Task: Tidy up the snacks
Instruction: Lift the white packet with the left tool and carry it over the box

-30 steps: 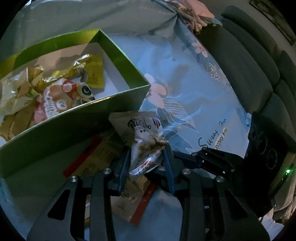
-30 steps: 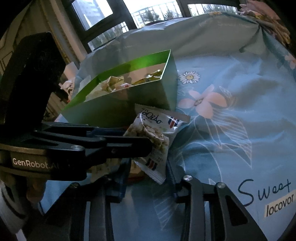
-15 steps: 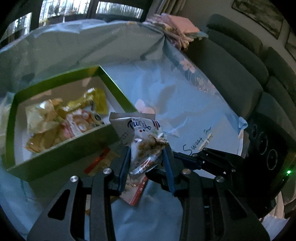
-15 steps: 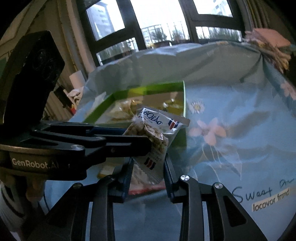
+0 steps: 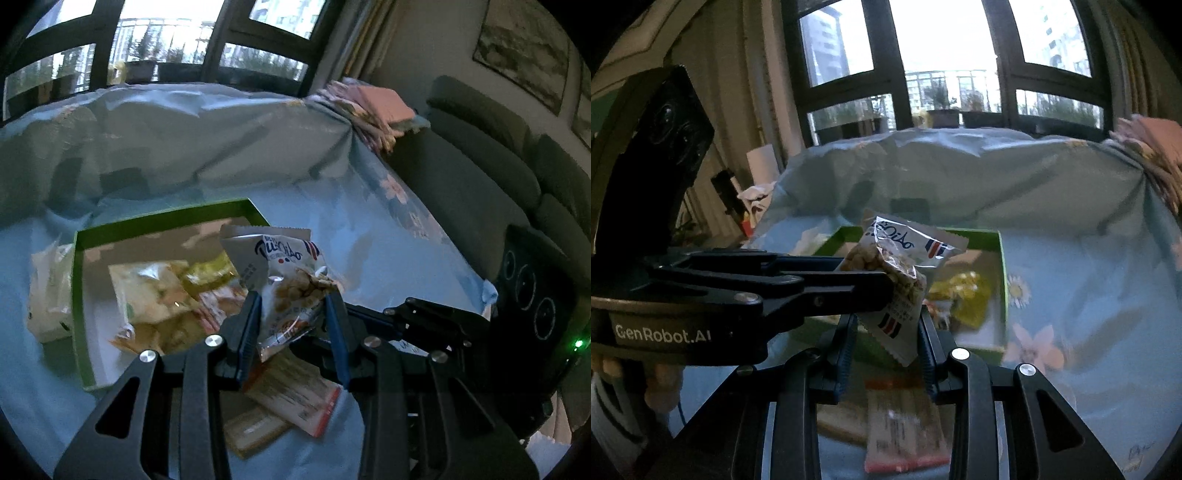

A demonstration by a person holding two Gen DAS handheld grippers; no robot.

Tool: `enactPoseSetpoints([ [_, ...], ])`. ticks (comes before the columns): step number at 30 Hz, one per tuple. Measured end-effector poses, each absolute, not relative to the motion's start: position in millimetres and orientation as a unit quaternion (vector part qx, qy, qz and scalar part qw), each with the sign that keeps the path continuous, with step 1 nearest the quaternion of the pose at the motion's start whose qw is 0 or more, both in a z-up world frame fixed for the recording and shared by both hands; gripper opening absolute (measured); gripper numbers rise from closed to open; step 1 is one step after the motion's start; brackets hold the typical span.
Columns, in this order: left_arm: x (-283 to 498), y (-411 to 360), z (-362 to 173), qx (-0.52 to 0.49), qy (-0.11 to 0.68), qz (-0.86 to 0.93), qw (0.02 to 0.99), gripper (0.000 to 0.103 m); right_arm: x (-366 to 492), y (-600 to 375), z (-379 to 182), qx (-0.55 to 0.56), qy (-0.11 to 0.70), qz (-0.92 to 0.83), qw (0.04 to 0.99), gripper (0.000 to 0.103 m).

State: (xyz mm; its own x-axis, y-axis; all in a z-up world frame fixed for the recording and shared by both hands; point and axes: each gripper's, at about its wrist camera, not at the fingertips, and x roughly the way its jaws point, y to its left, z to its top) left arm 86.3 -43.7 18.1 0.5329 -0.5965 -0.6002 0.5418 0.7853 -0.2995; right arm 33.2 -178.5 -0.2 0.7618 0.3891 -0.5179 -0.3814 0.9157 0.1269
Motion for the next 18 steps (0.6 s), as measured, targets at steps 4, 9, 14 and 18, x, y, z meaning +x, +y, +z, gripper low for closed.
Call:
enactPoseSetpoints([
  [4, 101, -32, 18, -0.056, 0.358, -0.322, 0.875, 0.035, 50, -167, 4, -0.008, 0.281, 0.207, 0.937, 0.033],
  [9, 116, -20, 15, -0.072, 0.360, -0.315, 0.875, 0.035, 64, -158, 4, -0.020, 0.286, 0.211, 0.934, 0.033],
  [14, 127, -9, 10, -0.092, 0.366, -0.308, 0.873, 0.035, 78, -149, 0, -0.030, 0.293, 0.213, 0.932, 0.033],
  [18, 132, -4, 7, -0.100, 0.367, -0.298, 0.875, 0.035, 86, -143, -2, -0.035, 0.297, 0.216, 0.929, 0.033],
])
